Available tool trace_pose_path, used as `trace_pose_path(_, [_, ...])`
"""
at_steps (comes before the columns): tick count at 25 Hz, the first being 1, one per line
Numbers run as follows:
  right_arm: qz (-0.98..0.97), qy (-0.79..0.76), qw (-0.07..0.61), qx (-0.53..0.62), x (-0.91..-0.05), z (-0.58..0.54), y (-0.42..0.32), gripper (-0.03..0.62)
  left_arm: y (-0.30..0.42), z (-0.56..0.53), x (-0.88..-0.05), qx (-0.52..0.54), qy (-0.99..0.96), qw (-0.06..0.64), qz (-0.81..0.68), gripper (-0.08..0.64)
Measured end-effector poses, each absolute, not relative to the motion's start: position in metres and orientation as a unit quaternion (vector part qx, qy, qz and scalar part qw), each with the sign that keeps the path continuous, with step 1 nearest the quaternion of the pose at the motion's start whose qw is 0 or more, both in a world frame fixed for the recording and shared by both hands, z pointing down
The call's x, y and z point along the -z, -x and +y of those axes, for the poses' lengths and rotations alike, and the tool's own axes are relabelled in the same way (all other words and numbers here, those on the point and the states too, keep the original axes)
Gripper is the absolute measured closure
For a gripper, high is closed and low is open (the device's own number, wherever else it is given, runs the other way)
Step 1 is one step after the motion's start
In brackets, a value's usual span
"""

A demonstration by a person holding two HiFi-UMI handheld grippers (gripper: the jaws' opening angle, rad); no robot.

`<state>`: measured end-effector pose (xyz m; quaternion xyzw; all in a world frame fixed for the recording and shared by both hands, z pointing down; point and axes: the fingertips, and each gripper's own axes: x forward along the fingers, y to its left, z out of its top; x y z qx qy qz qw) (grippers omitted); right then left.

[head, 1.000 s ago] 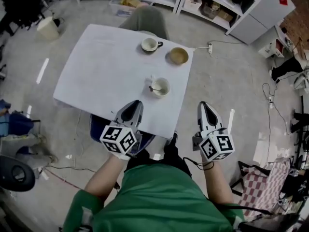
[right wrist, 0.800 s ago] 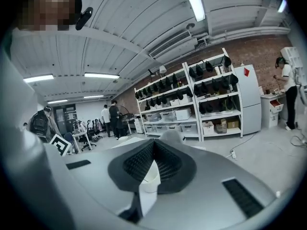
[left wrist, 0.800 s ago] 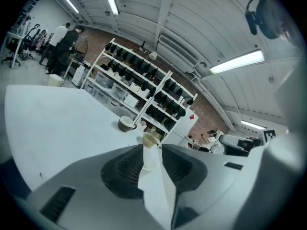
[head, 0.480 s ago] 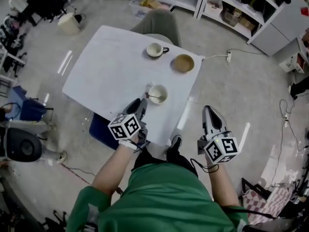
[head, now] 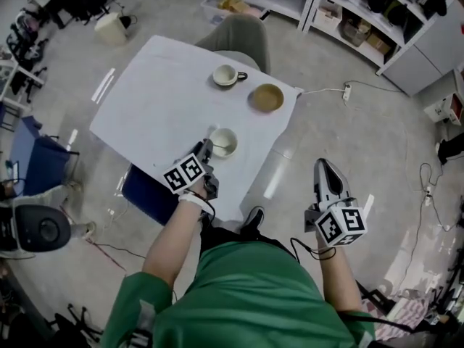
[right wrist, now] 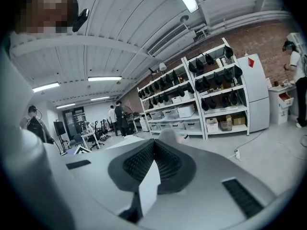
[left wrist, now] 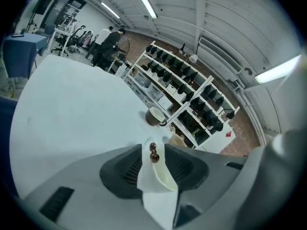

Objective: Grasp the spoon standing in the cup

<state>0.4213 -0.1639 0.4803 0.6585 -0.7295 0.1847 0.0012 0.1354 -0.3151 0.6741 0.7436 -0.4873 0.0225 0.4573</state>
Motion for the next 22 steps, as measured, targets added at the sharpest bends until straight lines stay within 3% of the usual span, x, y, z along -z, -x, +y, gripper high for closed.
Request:
trace_pose_path(5, [-0.734,-0.653,0.004,-0.185,-0.479,-0.166,-0.428,0.571,-0.136,-0.316,-0.678,-0.02,-0.731,0.463,-0.501,0.413])
trace_pose_path(12, [-0.738,-0.649,0.002,-0.184,-0.476,-0.17,-0.427,0.571,-0.14,-0.315,-0.678,-0.018,-0.732,0.462,-0.501,0.494])
trace_pose_path(22, [-0.744,-0.639,0.002,-0.195,-0.48,-0.181,-0.394,0.571,-0.126,-0.319,-0.649,0.008,-0.762,0.446,-0.47,0.5])
